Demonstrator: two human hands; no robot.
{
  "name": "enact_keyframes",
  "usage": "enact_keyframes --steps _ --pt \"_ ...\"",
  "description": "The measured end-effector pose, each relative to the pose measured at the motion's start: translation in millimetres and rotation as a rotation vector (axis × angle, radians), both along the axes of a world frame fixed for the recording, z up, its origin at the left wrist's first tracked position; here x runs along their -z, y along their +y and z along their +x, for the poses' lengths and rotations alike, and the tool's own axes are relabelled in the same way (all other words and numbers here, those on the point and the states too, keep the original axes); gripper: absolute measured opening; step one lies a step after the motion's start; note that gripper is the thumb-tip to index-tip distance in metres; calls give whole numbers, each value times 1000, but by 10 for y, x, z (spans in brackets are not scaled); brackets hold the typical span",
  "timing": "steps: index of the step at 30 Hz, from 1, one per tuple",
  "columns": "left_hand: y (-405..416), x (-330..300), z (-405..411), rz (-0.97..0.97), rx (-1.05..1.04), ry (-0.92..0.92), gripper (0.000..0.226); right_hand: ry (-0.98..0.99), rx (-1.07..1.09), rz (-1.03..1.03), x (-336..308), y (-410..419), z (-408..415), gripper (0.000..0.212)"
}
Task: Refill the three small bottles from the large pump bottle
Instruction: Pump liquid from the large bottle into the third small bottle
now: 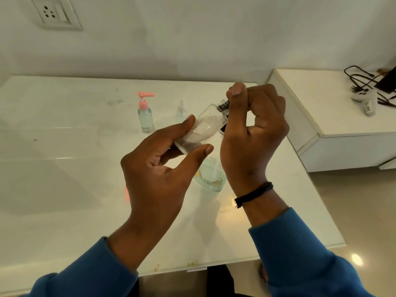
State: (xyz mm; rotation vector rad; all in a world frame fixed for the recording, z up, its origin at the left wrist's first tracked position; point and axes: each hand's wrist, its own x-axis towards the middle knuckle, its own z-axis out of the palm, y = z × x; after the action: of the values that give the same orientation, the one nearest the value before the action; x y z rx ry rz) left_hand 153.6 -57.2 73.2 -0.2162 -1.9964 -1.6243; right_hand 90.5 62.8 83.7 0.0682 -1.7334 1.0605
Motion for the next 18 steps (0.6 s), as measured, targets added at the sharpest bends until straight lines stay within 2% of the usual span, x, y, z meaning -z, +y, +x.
enact_keyframes --steps 18 --pt "-9 -4 -19 13 7 11 44 -2 -1 -47 -11 43 36 27"
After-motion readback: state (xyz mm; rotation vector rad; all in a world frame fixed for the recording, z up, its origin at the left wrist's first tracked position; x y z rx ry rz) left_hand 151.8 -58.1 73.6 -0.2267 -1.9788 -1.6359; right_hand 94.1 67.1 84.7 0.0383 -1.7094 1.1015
